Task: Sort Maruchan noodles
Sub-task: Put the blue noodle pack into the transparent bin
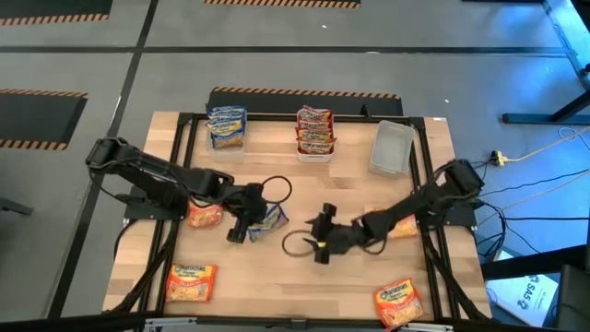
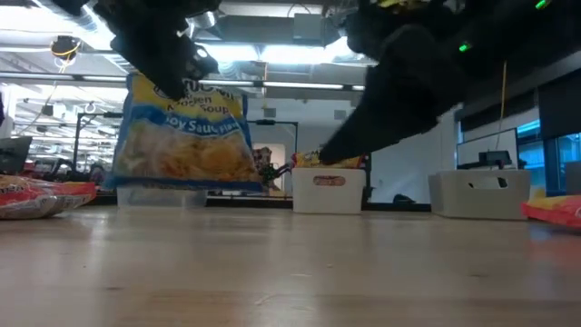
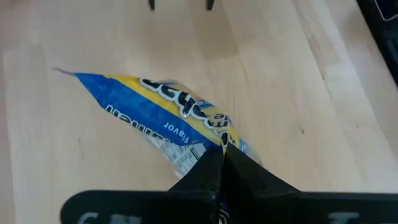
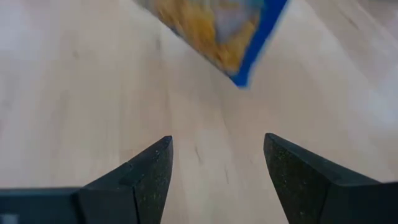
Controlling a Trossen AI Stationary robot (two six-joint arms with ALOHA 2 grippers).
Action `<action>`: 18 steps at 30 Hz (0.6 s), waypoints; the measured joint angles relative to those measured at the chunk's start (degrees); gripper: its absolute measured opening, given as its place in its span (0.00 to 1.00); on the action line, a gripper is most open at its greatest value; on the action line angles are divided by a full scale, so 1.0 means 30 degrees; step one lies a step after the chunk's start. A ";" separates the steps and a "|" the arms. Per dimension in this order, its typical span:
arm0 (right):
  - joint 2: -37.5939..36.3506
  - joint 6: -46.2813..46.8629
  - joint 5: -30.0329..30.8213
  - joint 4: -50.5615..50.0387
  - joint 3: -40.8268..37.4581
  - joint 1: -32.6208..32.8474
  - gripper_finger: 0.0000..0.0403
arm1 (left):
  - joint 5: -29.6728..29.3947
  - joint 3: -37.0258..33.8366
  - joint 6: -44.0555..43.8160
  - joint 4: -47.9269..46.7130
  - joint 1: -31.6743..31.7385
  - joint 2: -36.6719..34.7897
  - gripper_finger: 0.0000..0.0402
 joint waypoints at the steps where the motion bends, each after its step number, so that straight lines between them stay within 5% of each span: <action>1: 0.0000 -0.0468 -0.0922 0.1547 -0.0465 -0.0400 0.60 | 0.0007 0.0000 0.0061 0.0044 -0.0047 0.0127 0.00; 9: 0.0035 -0.1416 -0.5147 1.0891 -0.3682 -0.3295 0.60 | -0.0738 -0.0007 0.0084 0.1161 -0.1792 0.0136 0.00; 15: 0.0719 -0.1479 -0.9480 1.1829 -0.2741 -0.4345 0.60 | -0.1991 -0.0007 0.0286 0.2074 -0.2496 0.0136 0.00; 18: 0.1271 -0.1599 -1.0007 1.1843 -0.2070 -0.4452 0.60 | -0.2187 -0.0007 0.0570 0.2307 -0.2496 0.0136 0.00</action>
